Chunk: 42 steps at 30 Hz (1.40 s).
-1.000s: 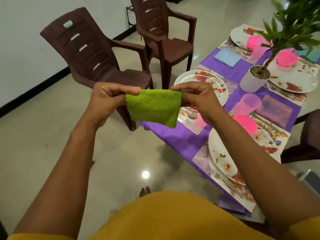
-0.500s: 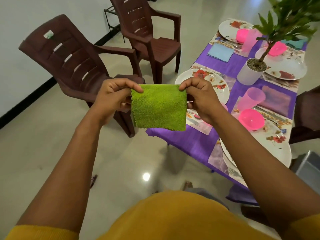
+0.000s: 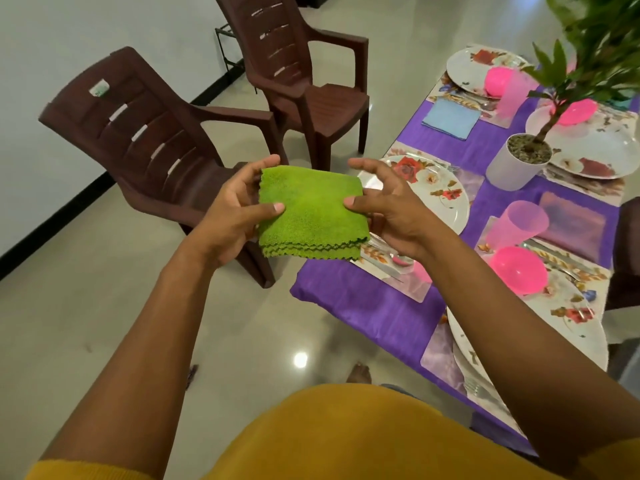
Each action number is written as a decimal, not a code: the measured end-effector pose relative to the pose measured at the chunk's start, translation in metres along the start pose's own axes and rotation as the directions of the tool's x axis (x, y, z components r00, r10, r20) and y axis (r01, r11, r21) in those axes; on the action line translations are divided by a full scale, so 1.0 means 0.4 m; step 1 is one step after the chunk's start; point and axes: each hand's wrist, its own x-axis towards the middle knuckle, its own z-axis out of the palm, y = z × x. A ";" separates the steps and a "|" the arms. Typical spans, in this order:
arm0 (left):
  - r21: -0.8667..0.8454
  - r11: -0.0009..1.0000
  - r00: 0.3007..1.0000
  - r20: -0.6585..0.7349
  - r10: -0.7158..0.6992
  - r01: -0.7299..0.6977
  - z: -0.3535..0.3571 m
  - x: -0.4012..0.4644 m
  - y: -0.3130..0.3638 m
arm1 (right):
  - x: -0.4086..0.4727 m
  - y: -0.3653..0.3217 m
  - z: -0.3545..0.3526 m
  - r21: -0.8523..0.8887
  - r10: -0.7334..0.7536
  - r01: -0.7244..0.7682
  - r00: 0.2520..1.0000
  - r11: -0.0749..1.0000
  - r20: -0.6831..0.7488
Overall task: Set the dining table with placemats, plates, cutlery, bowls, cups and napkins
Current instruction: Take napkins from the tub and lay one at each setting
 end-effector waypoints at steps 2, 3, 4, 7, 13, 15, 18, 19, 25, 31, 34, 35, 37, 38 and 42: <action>-0.004 1.000 1.000 0.010 0.014 -0.014 0.001 0.003 -0.009 | 0.014 0.007 -0.002 0.041 0.032 -0.032 0.999 0.999 0.000; -0.010 1.000 1.000 -0.001 0.019 -0.019 0.002 0.007 -0.017 | 0.021 0.014 -0.005 0.065 0.050 -0.049 0.999 0.997 -0.015; -0.013 1.000 1.000 -0.019 0.020 -0.021 0.002 0.009 -0.025 | 0.028 0.022 -0.007 0.094 0.070 -0.066 0.997 0.993 -0.043; -0.018 1.000 0.997 -0.081 -0.014 0.012 0.007 0.018 -0.053 | 0.042 0.042 -0.015 0.172 0.131 -0.105 0.981 0.980 -0.144; -0.086 0.994 0.983 -0.164 -0.077 0.063 0.024 0.054 -0.108 | 0.052 0.057 -0.034 0.243 0.207 -0.159 0.960 0.957 -0.187; -0.085 0.994 0.983 -0.167 -0.080 0.067 0.024 0.072 -0.118 | 0.052 0.057 -0.033 0.267 0.221 -0.170 0.960 0.949 -0.171; -0.101 0.993 0.982 -0.169 -0.080 0.063 0.015 0.099 -0.121 | 0.054 0.057 -0.026 0.305 0.233 -0.165 0.951 0.938 -0.201; -0.108 0.993 0.983 -0.168 -0.074 0.056 0.010 0.108 -0.122 | 0.054 0.058 -0.023 0.312 0.245 -0.170 0.945 0.935 -0.216; -0.129 0.991 0.986 -0.161 -0.054 0.033 -0.036 0.159 -0.112 | 0.064 0.074 0.019 0.217 0.433 -0.392 0.880 0.894 -0.196; -0.163 0.985 0.979 -0.182 -0.092 0.062 -0.101 0.185 -0.106 | 0.115 0.097 0.074 0.307 0.536 -0.472 0.827 0.826 -0.170; -0.194 0.977 0.973 -0.193 -0.126 0.088 -0.131 0.193 -0.103 | 0.140 0.105 0.096 0.343 0.544 -0.467 0.821 0.815 -0.176; -0.208 0.973 0.970 -0.195 -0.143 0.102 -0.141 0.195 -0.106 | 0.150 0.106 0.103 0.352 0.543 -0.465 0.823 0.813 -0.168; -0.242 0.962 0.963 -0.203 -0.176 0.125 -0.157 0.196 -0.116 | 0.164 0.104 0.115 0.358 0.547 -0.475 0.826 0.804 -0.135; -0.263 0.955 0.958 -0.211 -0.194 0.135 -0.165 0.196 -0.124 | 0.172 0.103 0.123 0.357 0.554 -0.484 0.823 0.799 -0.124; -0.357 0.916 0.924 -0.256 -0.283 0.182 -0.194 0.188 -0.168 | 0.200 0.097 0.154 0.325 0.539 -0.474 0.829 0.818 -0.149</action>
